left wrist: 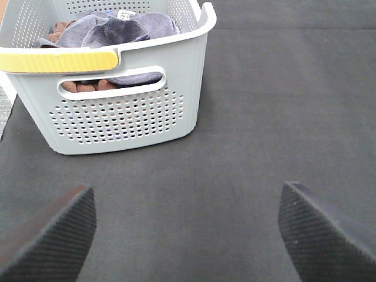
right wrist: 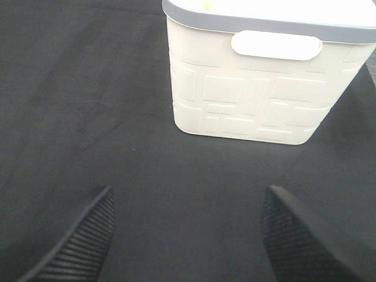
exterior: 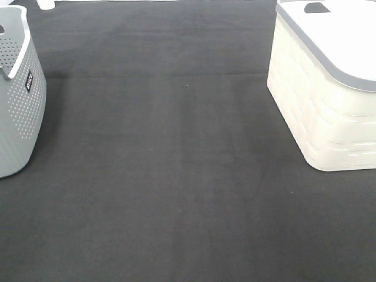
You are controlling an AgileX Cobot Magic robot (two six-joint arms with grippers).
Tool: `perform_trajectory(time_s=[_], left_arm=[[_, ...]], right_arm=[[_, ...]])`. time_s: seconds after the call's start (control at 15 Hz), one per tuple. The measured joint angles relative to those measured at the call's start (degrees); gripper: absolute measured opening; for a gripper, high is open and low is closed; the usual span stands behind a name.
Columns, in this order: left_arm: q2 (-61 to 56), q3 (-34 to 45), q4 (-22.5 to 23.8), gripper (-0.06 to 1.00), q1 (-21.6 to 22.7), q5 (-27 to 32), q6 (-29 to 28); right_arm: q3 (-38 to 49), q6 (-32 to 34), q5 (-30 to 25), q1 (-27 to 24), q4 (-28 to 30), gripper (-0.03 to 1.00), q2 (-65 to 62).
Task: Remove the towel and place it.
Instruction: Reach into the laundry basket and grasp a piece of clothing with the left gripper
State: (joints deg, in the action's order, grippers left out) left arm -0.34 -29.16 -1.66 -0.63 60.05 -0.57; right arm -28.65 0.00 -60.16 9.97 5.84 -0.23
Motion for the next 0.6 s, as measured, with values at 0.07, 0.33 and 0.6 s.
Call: perform_trajectory(time_s=[0.07, 0.33, 0.6], left_arm=[[0.00, 0.00, 0.00, 0.79, 0.00, 0.00, 0.00], [0.00, 0.00, 0.00, 0.79, 0.00, 0.00, 0.00], [0.00, 0.00, 0.00, 0.79, 0.00, 0.00, 0.00]], right_arm=[[0.00, 0.00, 0.00, 0.00, 0.00, 0.70, 0.00], [0.00, 0.00, 0.00, 0.00, 0.00, 0.70, 0.00], [0.00, 0.00, 0.00, 0.00, 0.00, 0.70, 0.00]])
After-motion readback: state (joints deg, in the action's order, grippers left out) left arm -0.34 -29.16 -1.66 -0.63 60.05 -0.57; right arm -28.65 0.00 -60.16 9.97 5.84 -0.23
